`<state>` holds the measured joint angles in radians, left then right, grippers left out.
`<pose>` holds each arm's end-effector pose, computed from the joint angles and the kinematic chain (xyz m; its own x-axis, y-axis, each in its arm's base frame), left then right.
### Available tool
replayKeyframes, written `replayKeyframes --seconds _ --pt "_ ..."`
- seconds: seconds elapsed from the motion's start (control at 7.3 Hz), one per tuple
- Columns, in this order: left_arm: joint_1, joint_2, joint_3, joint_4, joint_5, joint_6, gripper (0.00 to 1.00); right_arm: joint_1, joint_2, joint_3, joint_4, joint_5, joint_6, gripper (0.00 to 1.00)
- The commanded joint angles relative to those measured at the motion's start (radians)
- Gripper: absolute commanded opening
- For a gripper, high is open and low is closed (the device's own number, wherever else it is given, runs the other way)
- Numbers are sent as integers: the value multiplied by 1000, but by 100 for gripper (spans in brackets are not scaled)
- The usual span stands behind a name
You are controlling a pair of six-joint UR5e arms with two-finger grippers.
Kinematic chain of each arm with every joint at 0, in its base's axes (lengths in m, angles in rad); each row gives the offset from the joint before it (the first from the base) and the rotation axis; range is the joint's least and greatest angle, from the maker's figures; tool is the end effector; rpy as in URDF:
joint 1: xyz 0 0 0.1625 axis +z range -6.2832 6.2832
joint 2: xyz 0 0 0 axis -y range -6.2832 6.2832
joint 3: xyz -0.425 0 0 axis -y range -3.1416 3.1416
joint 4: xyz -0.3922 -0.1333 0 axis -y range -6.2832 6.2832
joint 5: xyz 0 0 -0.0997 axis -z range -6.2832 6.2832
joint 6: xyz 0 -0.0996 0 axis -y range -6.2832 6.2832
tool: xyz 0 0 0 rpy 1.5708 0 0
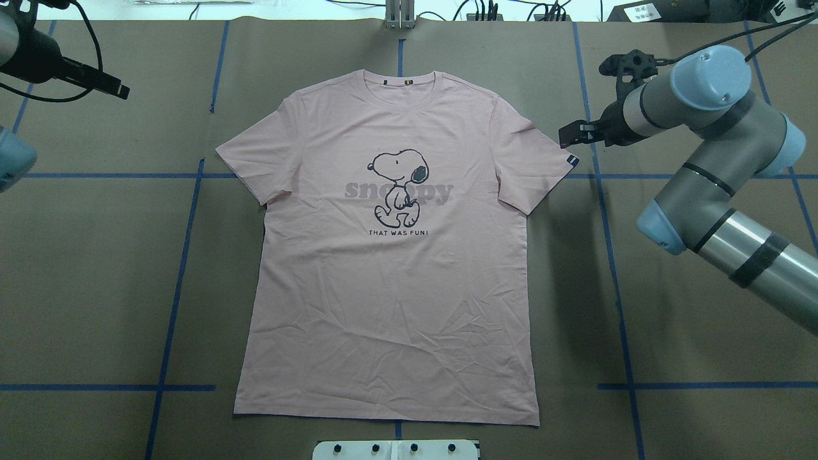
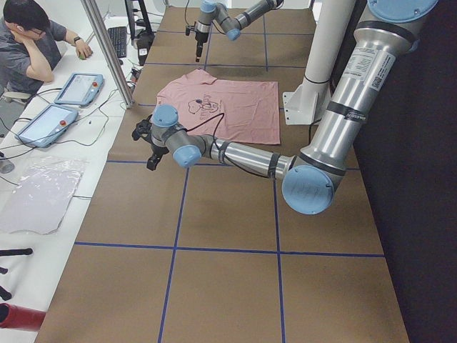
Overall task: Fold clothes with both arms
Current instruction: 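Move the right gripper to the sleeve nearest it and grasp its edge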
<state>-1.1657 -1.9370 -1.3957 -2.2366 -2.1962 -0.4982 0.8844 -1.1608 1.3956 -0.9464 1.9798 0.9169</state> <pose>0.1926 -0.6394 0.4623 0.6247 0.3503 -0.6979 0.0460 0.8756 0.4808 -0.3618 -0.5894 0.4452 0.6441 -0.0945 0.7591 -0.1601 0.9537 0.2545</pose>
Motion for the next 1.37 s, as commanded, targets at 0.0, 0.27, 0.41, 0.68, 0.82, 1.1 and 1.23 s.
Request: replayKeyframes --seconds 0.0,0.27,0.41,0.68,0.82,1.1,1.23 --pt "14 0 4 -11 48 -14 100 -32 6 -58 3 -21 8 100" --pt "17 0 3 -12 50 -16 100 -38 22 -75 1 -47 8 100" --pt "17 1 3 -12 50 -14 100 -42 35 -93 1 -47 4 99" --pt "17 4 1 -17 50 -14 100 -44 46 -96 3 -49 0 78" --pt "17 10 3 -29 50 -14 100 -44 47 -96 3 -49 -1 66" --pt "17 10 4 -29 49 -14 100 -44 55 -92 5 -47 -3 28" --pt "17 10 3 -29 50 -14 100 -44 56 -92 6 -46 -3 10"
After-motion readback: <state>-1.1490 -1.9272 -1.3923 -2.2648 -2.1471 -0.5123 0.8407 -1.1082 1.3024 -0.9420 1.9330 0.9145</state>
